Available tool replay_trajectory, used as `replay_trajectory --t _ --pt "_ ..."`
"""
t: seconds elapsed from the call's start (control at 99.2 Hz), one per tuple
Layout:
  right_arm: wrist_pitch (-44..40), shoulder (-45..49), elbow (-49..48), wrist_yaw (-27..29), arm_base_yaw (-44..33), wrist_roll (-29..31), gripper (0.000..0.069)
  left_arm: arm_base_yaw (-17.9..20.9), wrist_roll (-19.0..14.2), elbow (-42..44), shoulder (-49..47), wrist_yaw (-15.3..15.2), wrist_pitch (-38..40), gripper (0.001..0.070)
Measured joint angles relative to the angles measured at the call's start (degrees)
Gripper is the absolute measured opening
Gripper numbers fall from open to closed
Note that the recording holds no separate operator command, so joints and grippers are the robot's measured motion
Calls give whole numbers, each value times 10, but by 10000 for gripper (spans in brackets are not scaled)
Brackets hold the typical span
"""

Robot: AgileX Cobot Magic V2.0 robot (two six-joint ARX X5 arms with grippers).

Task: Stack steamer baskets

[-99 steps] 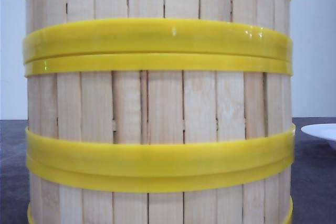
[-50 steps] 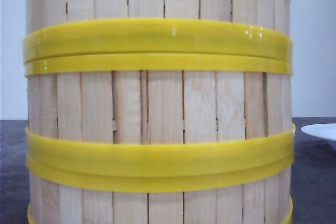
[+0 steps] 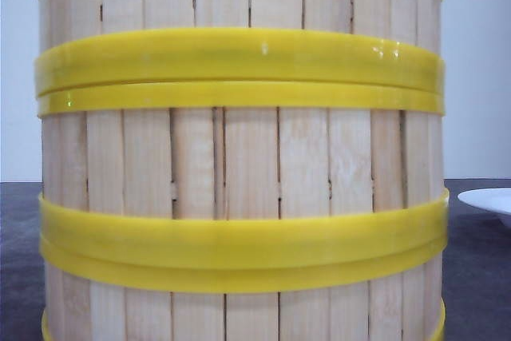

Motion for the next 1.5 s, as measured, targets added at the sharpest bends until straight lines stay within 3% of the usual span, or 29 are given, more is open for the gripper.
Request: replay_trajectory --t 0.232,0.464,0.635,0.766,1.069,1.502 --pt "82 0 -19 -12 -148 -75 8 0 0 0 0 0 0 24" --pt "170 -26 -110 -148 -331 -117 8 0 0 0 0 0 0 24" --pt "285 -67 -236 -196 -422 -120 8 0 0 0 0 0 0 24" --pt "340 -109 -338 -235 -450 -111 8 0 0 0 0 0 0 24" --pt "372 -231 -523 -240 -473 -83 8 0 0 0 0 0 0 24" --pt "376 -313 -630 -240 -476 -71 7 0 0 0 0 0 0 24"
